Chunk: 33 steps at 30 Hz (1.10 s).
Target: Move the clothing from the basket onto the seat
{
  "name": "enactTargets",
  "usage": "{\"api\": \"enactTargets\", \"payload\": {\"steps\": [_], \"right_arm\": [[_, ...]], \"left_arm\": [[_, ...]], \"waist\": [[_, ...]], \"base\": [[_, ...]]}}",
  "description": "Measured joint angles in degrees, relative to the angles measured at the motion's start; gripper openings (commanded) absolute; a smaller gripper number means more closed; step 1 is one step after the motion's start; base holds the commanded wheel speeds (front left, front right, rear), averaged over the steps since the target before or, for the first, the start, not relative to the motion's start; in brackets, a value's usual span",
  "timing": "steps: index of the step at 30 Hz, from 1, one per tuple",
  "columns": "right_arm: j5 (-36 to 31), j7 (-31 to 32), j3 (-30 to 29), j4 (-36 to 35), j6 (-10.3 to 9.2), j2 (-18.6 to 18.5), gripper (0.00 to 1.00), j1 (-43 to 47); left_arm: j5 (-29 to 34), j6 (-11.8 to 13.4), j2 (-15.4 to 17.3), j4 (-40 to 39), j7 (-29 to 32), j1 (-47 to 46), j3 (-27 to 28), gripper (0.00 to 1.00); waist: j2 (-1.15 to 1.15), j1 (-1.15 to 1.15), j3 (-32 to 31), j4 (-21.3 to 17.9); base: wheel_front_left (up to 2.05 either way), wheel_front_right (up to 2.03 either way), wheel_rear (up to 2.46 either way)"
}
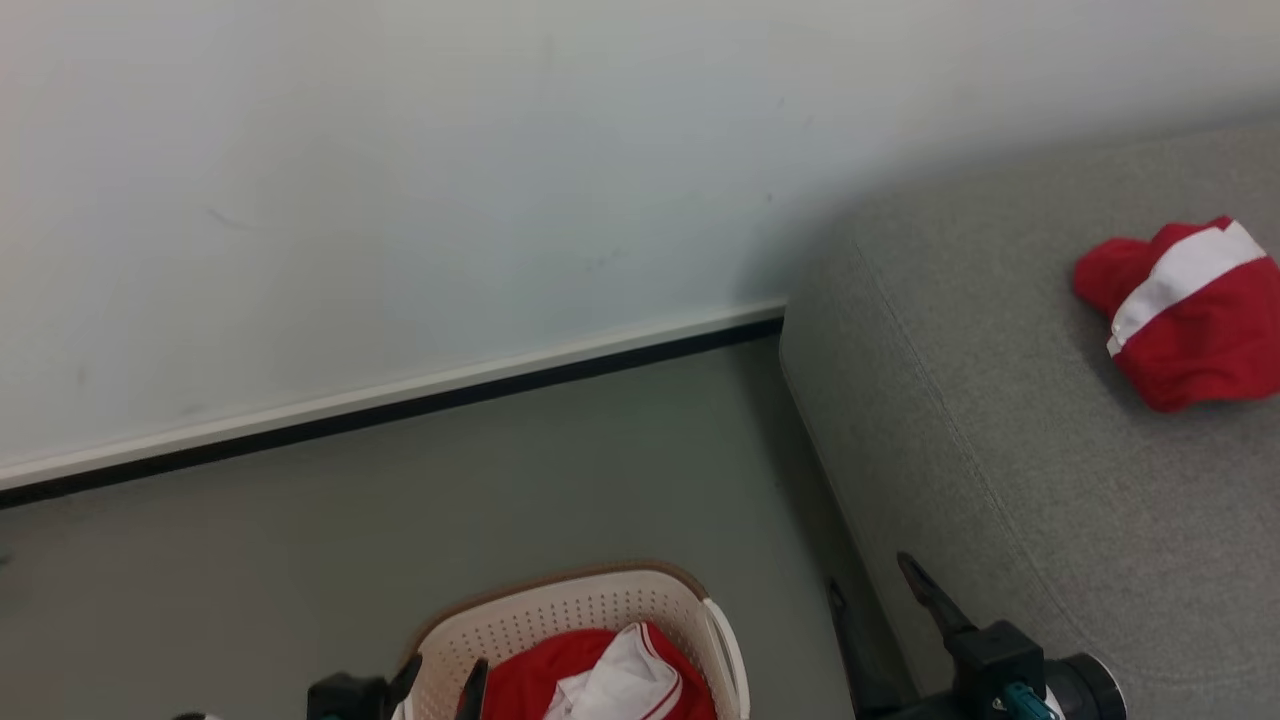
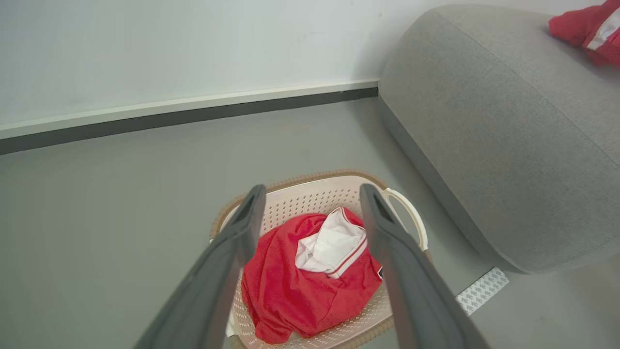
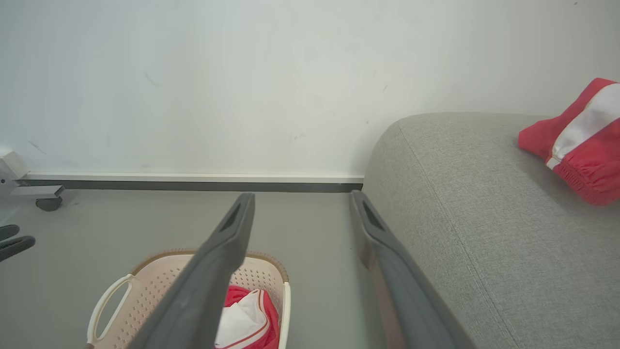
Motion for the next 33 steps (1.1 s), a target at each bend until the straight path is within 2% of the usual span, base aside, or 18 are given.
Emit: {"api": "enactTargets", "payload": {"steps": [10, 14, 20, 24, 33], "right_arm": [[1.64, -2.88, 2.53, -1.56, 0.00, -0.07, 1.00, -7.53], [2.83, -4.58, 3.08, -2.92, 0.00, -0.13, 1.00, -10.27], [6.26, -7.43, 1.78, -5.36, 0.00, -0.19, 1.00, -12.83], [7.27, -8.48, 1.94, -5.34, 0.00, -0.15, 1.00, -12.61], [7.36, -9.49, 0.54, -7.44, 0.00, -0.11, 1.00, -10.94]], "left_arm": [[2.98, 0.13, 0.00, 15.64, 1.22, -18.16, -3.77, 1.00], [4.05, 1.85, 0.49, 20.27, 2.72, -24.52, -4.22, 1.00], [5.92, 5.76, 2.45, 26.38, 6.36, -34.76, -4.67, 1.00], [6.99, 7.72, 3.78, 29.53, 7.89, -37.46, -4.97, 1.00], [6.36, 11.46, 3.88, 34.43, 8.94, -41.56, -4.32, 1.00]], "waist": [[0.01, 0.01, 12.56, -5.65], [0.01, 0.02, 18.38, -7.74], [0.01, 0.02, 29.33, -10.84], [0.01, 0.02, 35.19, -12.42], [0.01, 0.01, 45.37, -14.94]], "base": [[0.00, 0.00, 0.00], [0.00, 0.00, 0.00], [0.00, 0.00, 0.00], [0.00, 0.00, 0.00], [0.00, 0.00, 0.00]]}}
